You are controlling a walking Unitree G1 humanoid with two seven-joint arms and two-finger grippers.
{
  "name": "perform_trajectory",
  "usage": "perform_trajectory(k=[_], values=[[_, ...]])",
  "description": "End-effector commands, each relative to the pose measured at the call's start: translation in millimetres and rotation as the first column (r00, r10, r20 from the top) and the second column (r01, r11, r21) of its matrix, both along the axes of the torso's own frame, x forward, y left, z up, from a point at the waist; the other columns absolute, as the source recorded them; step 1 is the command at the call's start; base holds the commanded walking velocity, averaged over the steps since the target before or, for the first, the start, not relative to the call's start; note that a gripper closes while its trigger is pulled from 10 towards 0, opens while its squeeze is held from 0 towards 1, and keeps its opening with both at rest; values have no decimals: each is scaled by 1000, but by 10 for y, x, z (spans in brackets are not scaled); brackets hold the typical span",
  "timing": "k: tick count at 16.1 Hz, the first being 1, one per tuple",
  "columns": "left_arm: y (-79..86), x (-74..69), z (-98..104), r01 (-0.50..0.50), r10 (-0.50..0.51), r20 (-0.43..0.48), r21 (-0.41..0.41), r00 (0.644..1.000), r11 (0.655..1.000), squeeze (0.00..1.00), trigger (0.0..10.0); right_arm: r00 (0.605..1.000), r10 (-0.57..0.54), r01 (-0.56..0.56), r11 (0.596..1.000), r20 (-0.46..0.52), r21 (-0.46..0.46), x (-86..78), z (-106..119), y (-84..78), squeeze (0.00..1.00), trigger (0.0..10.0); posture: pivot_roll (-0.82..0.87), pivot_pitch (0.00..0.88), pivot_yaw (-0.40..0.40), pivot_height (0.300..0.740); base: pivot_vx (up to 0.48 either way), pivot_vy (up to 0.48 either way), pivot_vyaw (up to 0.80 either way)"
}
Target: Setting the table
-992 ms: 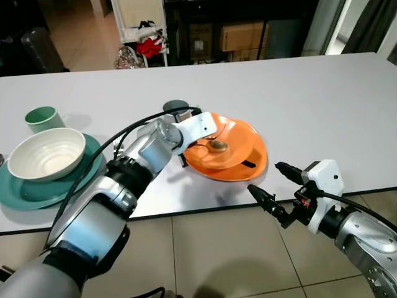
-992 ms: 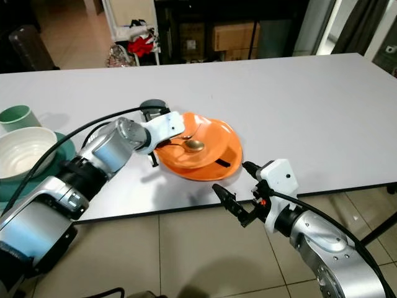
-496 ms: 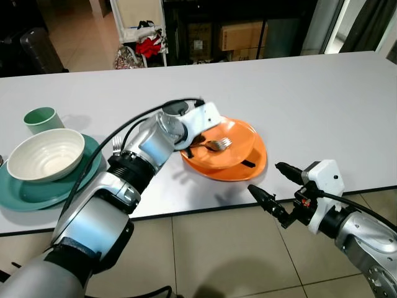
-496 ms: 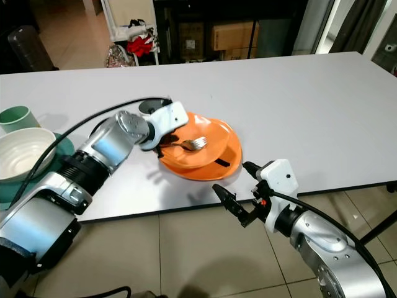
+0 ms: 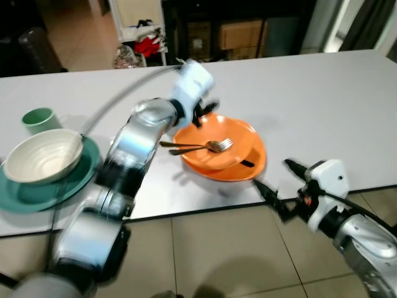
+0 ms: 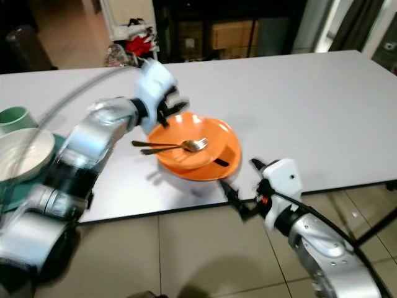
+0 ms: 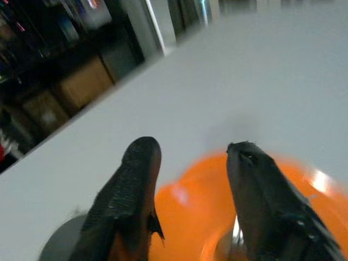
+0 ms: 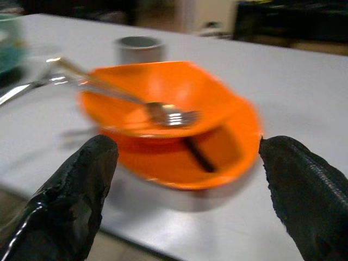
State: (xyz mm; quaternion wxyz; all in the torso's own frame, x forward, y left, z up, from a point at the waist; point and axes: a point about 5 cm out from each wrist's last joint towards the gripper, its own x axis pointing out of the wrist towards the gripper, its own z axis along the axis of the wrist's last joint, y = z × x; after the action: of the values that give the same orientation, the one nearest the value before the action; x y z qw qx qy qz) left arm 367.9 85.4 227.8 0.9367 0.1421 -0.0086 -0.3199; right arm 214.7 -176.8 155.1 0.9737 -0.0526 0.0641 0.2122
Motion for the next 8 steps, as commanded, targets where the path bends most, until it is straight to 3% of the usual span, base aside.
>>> perform_trajectory(k=[1, 2, 4, 6, 8], values=[[146, -116, -73, -55, 57, 27, -75, 998, 996, 1000, 10000, 985, -148, 149, 989, 84, -6, 53, 98, -85, 0, 10000, -78, 0, 58, 740, 0, 0, 0], [190, -198, -149, -72, 75, 28, -84, 997, 994, 1000, 10000, 971, -209, 210, 978, 111, 8, 74, 126, -108, 0, 10000, -77, 0, 56, 740, 0, 0, 0], [369, -438, -355, -204, 211, 36, -143, 977, 969, 996, 10000, 932, -300, 300, 953, 202, 31, 123, 221, -91, 0, 10000, -65, 0, 28, 740, 0, 0, 0], [495, -576, -398, -300, 314, 42, -194, 949, 934, 996, 10000, 917, -351, 337, 936, 189, 104, 135, 209, -69, 0, 10000, -51, 0, 10, 740, 0, 0, 0], [522, -640, -437, -334, 346, 32, -192, 938, 923, 992, 10000, 929, -328, 318, 944, 170, 87, 145, 158, -29, 0, 10000, -43, 0, -1, 740, 0, -398, 0]])
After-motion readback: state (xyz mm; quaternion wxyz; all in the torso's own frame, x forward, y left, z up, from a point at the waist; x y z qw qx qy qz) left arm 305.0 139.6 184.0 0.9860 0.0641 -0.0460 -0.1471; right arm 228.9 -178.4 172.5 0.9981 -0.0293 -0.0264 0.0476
